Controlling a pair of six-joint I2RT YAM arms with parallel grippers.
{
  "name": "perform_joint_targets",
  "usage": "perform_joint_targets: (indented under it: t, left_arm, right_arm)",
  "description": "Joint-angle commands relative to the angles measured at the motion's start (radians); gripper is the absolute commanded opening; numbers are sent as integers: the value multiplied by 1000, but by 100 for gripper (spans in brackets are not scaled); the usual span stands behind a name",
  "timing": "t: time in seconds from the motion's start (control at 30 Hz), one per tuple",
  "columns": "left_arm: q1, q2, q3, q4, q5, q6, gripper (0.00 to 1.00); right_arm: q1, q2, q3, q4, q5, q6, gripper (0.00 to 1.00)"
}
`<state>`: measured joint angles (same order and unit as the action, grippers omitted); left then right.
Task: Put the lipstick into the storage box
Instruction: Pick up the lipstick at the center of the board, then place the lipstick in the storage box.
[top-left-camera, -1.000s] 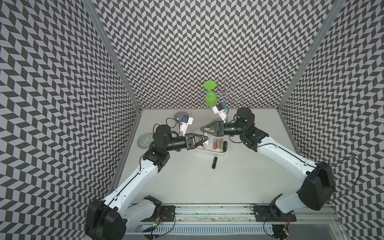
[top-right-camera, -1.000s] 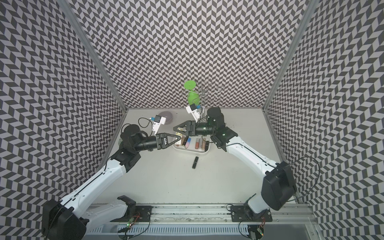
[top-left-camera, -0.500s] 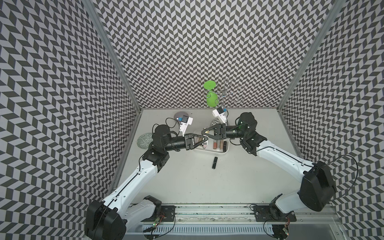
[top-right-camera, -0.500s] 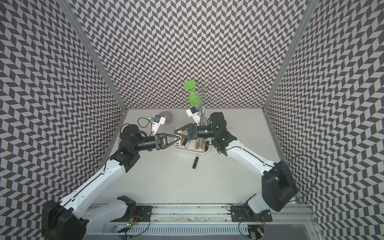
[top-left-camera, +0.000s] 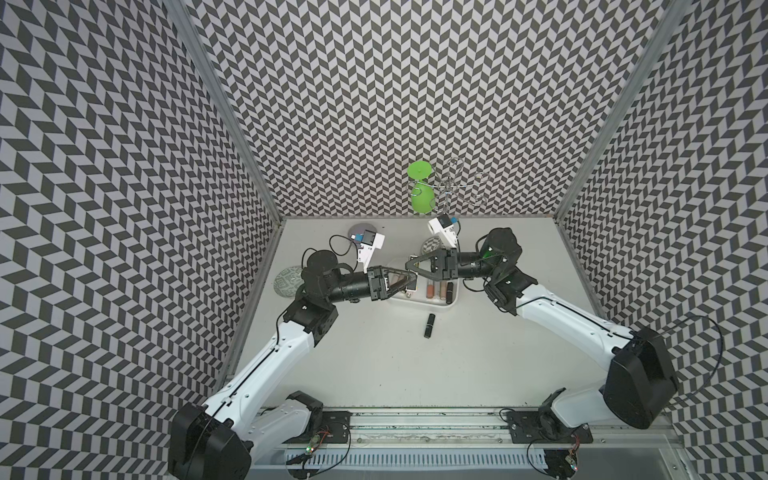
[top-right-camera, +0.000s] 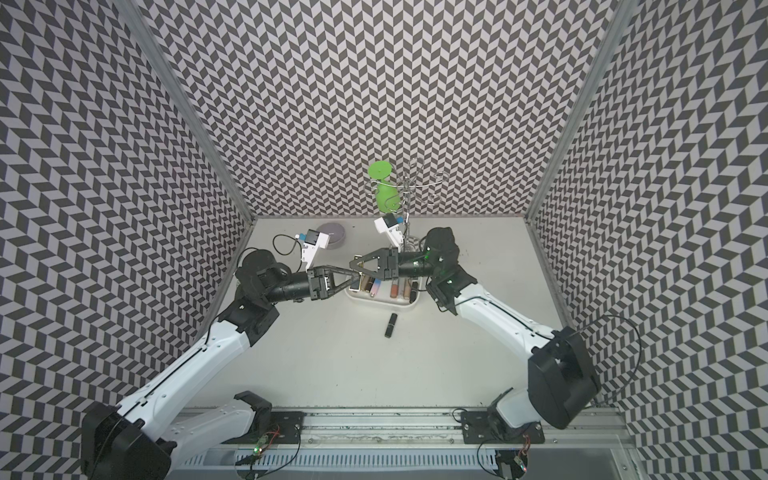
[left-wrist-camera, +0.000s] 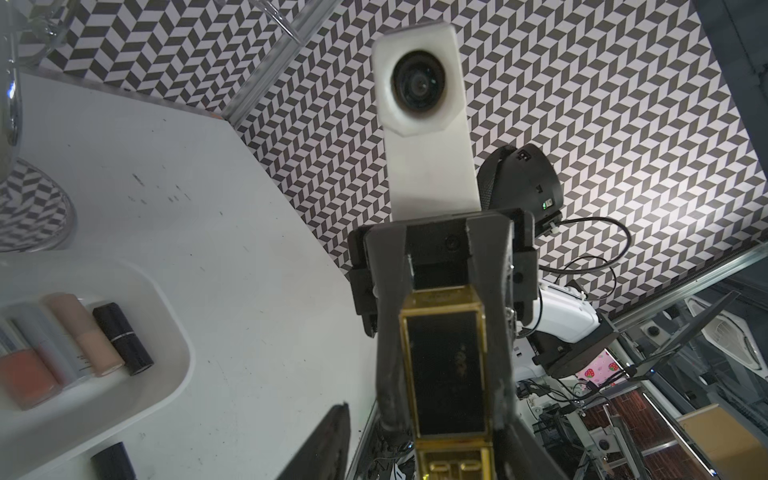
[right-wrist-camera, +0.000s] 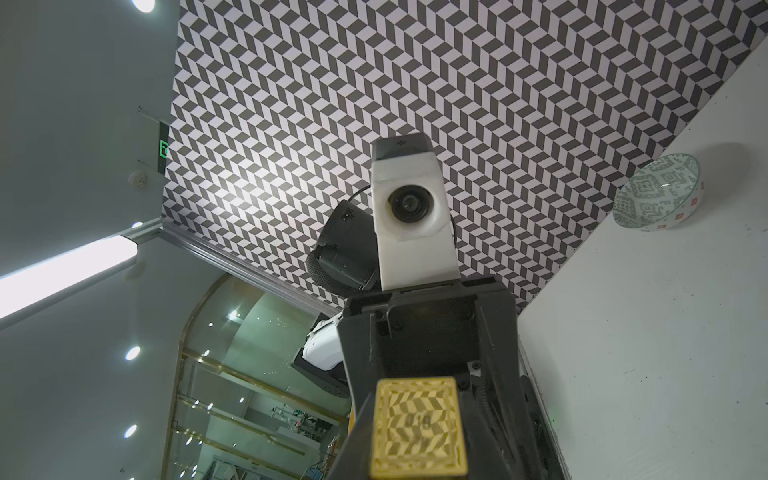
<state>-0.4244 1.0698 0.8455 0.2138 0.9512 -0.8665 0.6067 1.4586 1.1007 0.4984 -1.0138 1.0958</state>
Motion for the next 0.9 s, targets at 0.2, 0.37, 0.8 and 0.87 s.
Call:
perform_joint_targets:
  t: [0.2,0.37,0.8,0.87]
  left_arm:
    - [47,-97,64,-247,-168,168,99]
    - [72,-159,83,-465,-393,249,99]
    - [83,-277,-15,-633,-598,282,99]
    - [83,-291,-29,-622,-595,283,99]
  right_arm:
    - [-29,11,166,-488,253,-342,13]
    - [-54,108,255,-744,471,-501,13]
    - [-72,394,324,-827,684,-495,13]
    - [-74,426,332,-822,709,-493,13]
